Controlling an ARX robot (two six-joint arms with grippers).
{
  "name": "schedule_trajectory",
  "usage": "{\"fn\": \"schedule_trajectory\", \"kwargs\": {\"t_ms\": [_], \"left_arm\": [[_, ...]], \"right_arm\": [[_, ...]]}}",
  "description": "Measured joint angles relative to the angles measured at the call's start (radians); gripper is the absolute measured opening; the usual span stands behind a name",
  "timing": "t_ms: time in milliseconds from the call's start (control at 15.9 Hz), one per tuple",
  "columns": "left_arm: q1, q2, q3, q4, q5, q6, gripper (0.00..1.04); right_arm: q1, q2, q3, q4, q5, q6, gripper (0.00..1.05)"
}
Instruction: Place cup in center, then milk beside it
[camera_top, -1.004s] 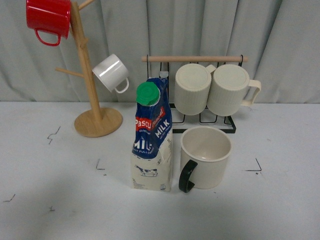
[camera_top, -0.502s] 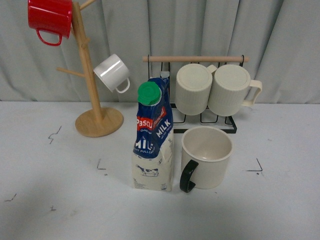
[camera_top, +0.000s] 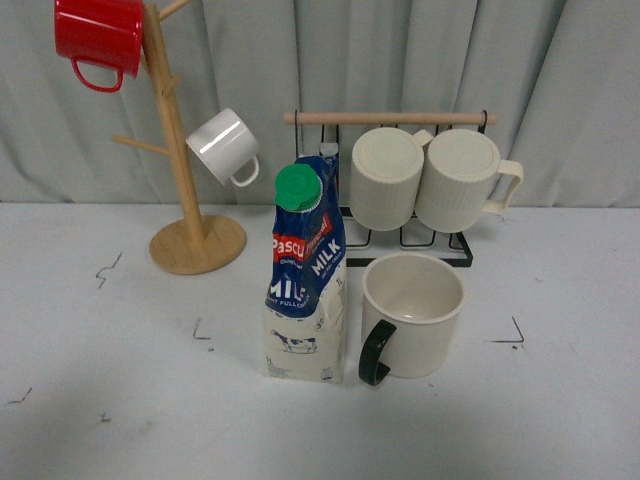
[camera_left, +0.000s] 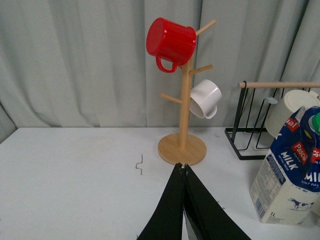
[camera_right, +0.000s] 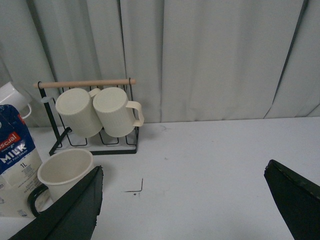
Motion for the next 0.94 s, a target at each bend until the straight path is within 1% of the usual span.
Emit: {"fn": "schedule_trajectory", "kwargs": {"t_ms": [126, 188, 251, 628, 690, 753, 816, 879, 941], "left_arm": [[0.000, -0.031, 0.000, -0.032, 0.000, 0.000, 0.02], [0.000, -0.106, 0.002, -0.148, 0.000, 0.000, 0.02], [0.000, -0.200, 0.001, -0.209, 0.000, 0.000, 0.02], [0.001, -0.198, 0.001, -0.212, 0.000, 0.000, 0.02], [0.001, -0.198, 0.001, -0.212, 0.000, 0.000, 0.08], [0.001, -0.198, 0.001, -0.212, 0.000, 0.000, 0.19], [0.001, -0.198, 0.001, -0.212, 0.000, 0.000, 0.45], [0.001, -0.198, 0.001, -0.212, 0.000, 0.000, 0.81], [0.001, -0.198, 0.001, -0.212, 0.000, 0.000, 0.97]], "right_arm": [[0.000, 0.000, 0.000, 0.000, 0.000, 0.000, 0.98], [0.000, 0.000, 0.000, 0.000, 0.000, 0.000, 0.98], [0.000, 0.000, 0.000, 0.000, 0.000, 0.000, 0.98], [0.000, 0.000, 0.000, 0.000, 0.000, 0.000, 0.98], [0.000, 0.000, 0.000, 0.000, 0.000, 0.000, 0.98], [0.000, 0.000, 0.000, 0.000, 0.000, 0.000, 0.98], [0.000, 0.000, 0.000, 0.000, 0.000, 0.000, 0.98], [0.000, 0.000, 0.000, 0.000, 0.000, 0.000, 0.98], [0.000, 0.000, 0.000, 0.000, 0.000, 0.000, 0.98]]}}
